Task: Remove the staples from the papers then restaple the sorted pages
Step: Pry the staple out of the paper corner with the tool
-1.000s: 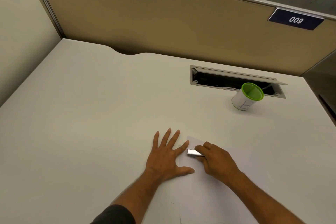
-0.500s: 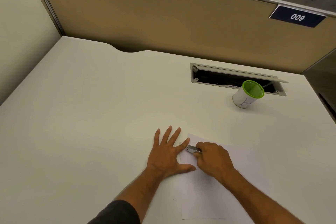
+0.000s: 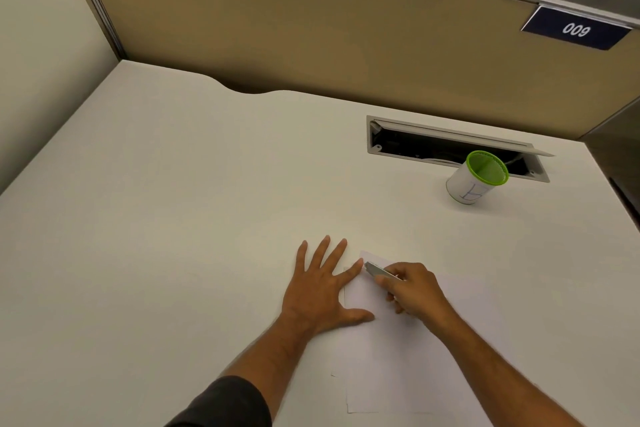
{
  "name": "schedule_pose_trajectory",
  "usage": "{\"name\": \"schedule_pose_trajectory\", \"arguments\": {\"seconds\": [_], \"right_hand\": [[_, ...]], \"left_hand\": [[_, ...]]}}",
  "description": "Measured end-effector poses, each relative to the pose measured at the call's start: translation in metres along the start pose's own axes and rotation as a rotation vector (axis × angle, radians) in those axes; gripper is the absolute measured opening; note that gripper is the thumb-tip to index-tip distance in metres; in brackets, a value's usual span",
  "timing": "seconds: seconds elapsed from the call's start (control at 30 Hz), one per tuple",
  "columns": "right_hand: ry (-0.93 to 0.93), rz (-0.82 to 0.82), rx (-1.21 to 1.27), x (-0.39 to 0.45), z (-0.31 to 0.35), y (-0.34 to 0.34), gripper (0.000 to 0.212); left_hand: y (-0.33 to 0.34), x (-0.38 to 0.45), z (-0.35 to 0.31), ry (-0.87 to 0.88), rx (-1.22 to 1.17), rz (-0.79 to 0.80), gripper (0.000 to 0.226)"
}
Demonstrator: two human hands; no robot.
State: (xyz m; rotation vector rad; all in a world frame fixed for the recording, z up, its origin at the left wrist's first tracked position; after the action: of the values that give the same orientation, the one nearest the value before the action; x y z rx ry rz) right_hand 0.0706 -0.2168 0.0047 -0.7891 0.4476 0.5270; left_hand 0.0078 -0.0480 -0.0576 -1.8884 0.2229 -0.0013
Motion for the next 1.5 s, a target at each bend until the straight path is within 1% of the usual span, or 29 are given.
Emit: {"name": "schedule_pose_trajectory", "arguments": {"seconds": [0.03, 0.1, 0.17, 0.3, 0.47, 0.67, 0.83, 1.0, 1.1, 1.17, 1.23, 1.3, 1.43, 1.5], "right_hand": [[-0.05, -0.035, -0.059, -0.002, -0.002, -0.002, 0.009], [-0.156, -0.08, -0.279, -0.005, -0.005, 0.0, 0.012], [-0.223, -0.099, -0.452, -0.009, -0.005, 0.006, 0.016], [-0.243, -0.125, -0.582, -0.01, -0.005, 0.02, 0.025], [-0.204, -0.127, -0.586, -0.006, -0.006, 0.024, 0.031], [-0.171, -0.125, -0.552, -0.004, -0.008, 0.027, 0.025], [-0.147, -0.07, -0.47, 0.001, -0.003, 0.018, 0.016], [-0.07, 0.026, -0.412, 0.009, -0.001, 0.011, 0.02], [-0.026, 0.056, -0.327, 0.013, -0.001, 0.008, 0.018], [0.014, 0.047, -0.239, 0.016, 0.001, 0.003, 0.021], [0.04, 0.078, -0.16, 0.018, 0.003, -0.002, 0.023], [0.002, 0.095, -0.15, 0.017, 0.003, -0.006, 0.019], [-0.179, -0.048, -0.285, 0.005, -0.001, -0.006, 0.006], [-0.24, -0.073, -0.334, -0.002, -0.003, 0.0, 0.01]], "left_hand": [[0.0, 0.0, 0.0, 0.001, 0.0, -0.002, 0.097], [-0.001, 0.0, 0.001, 0.006, 0.001, -0.007, 0.097], [-0.001, 0.0, 0.001, 0.01, 0.001, -0.01, 0.097], [-0.002, 0.0, 0.0, 0.011, -0.001, -0.02, 0.098], [-0.001, 0.0, 0.001, 0.013, -0.007, -0.03, 0.097], [-0.001, 0.0, 0.0, 0.012, -0.016, -0.046, 0.097], [0.0, 0.001, 0.0, 0.004, 0.004, -0.024, 0.099], [0.0, 0.001, 0.001, -0.008, 0.002, -0.006, 0.099], [0.001, 0.001, 0.001, -0.01, 0.0, -0.001, 0.099], [0.001, 0.001, 0.001, -0.012, 0.005, 0.003, 0.1], [0.001, 0.001, 0.001, -0.013, 0.012, 0.009, 0.1], [0.001, 0.001, 0.001, -0.01, 0.015, 0.008, 0.101], [-0.001, 0.001, 0.001, -0.004, -0.004, -0.015, 0.101], [-0.001, 0.001, 0.001, 0.003, -0.01, -0.031, 0.1]]}}
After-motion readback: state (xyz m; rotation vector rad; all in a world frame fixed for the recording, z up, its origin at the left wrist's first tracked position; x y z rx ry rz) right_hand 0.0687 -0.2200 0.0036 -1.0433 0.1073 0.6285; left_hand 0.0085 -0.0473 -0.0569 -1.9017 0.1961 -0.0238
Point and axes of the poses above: each hand's wrist, its own x-axis towards the middle knuckle, its own y-axis out of the palm, z = x × y, the point moved 4 cm from there along x, towards the middle knuckle, and after that the axes turned 10 degrees about z, right-handed, at the moved point
